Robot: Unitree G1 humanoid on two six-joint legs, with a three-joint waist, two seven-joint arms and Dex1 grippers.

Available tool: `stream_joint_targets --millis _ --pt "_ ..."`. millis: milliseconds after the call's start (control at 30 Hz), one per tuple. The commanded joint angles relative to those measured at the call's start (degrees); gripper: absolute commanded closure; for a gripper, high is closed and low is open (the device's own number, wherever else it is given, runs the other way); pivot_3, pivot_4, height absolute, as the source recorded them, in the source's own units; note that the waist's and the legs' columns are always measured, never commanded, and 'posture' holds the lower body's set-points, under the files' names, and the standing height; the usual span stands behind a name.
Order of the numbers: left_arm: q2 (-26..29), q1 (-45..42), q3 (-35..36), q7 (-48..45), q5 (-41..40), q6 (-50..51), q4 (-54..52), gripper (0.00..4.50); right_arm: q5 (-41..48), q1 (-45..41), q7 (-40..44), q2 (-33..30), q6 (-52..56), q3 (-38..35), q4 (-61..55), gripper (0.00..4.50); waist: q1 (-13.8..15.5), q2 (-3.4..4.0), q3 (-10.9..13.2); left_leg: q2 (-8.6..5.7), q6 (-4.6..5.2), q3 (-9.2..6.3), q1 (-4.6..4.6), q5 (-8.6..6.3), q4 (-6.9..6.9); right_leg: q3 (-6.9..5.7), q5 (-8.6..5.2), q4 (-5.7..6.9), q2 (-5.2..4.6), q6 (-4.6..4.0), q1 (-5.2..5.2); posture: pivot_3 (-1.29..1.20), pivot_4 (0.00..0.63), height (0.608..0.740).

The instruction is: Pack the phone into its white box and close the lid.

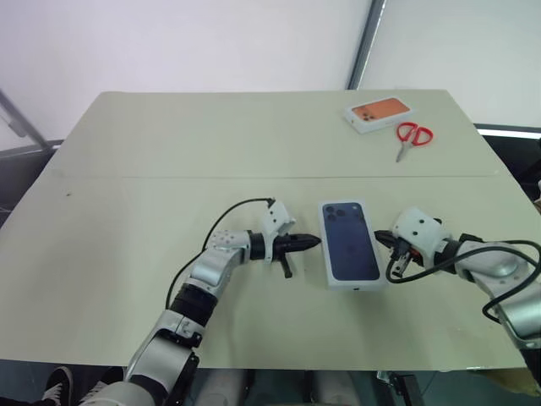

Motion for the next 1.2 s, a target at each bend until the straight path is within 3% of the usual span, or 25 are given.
stream_joint_targets --millis 33,500,633,767,900,1033,1200 --pt "-0.8 -0.1 -1.1 -0.5 -0.1 -1.0 -2.2 4.5 -1.1 0.3 0.5 0.2 -1.0 -0.2 -1.6 4.47 0.0 0.0 0.0 0.0 0.0 0.0 0.0 0.0 0.0 0.0 0.0 0.0 0.0 0.0 0.0 0.0 0.15 0.74" --pt "0.6 -0.2 -0.1 -0.4 -0.8 -1.4 -2.2 4.5 -3.6 1.7 1.8 0.3 -1.8 0.3 -1.2 4.47 0.0 0.0 0.0 0.0 0.0 0.0 0.0 0.0 0.01 0.0 0.0 0.0 0.0 0.0 0.01 0.0 0.15 0.74" --pt "2.1 -1.9 2.9 0.4 -2.3 0.2 -2.7 4.5 -3.4 -2.6 -0.2 0.3 -2.7 -3.6 1.5 4.47 -0.1 0.0 0.0 0.0 0.0 0.01 0.0 0.0 0.01 0.01 0.0 0.01 0.0 0.0 -0.01 0.0 0.15 0.74" --pt "0.2 -7.0 5.0 3.5 -2.0 -2.2 1.2 4.5 0.0 -10.1 -3.4 5.6 0.0 -5.5 2.3 4.47 -0.1 -0.01 0.0 0.03 -0.01 -0.01 0.0 0.0 0.02 0.0 0.0 0.02 0.03 0.0 -0.01 0.0 0.15 0.74" --pt "-3.3 -11.3 6.7 6.3 -2.1 -4.9 5.4 4.5 1.0 -12.2 -3.2 8.4 1.6 -4.1 2.1 4.47 0.2 -0.03 0.0 -0.05 -0.02 -0.14 -0.02 0.01 0.04 -0.11 -0.01 -0.09 -0.01 0.03 0.09 0.0 0.15 0.74" --pt "-6.6 -11.8 4.9 5.4 -0.7 -7.2 9.8 4.5 0.1 -9.9 -2.1 9.5 1.6 -1.3 1.7 4.47 0.1 -0.02 0.0 -0.1 -0.01 -0.14 -0.03 0.0 0.13 -0.12 0.01 -0.07 -0.05 0.06 0.11 0.0 0.15 0.74" --pt "-5.8 -7.4 -0.3 1.6 2.3 -7.7 9.8 4.5 0.5 -3.1 1.2 7.3 3.1 0.7 -1.7 4.47 -0.4 0.01 0.0 -0.1 -0.01 -0.17 0.0 0.0 0.08 -0.14 0.0 -0.06 -0.04 0.08 0.12 0.0 0.15 0.74"
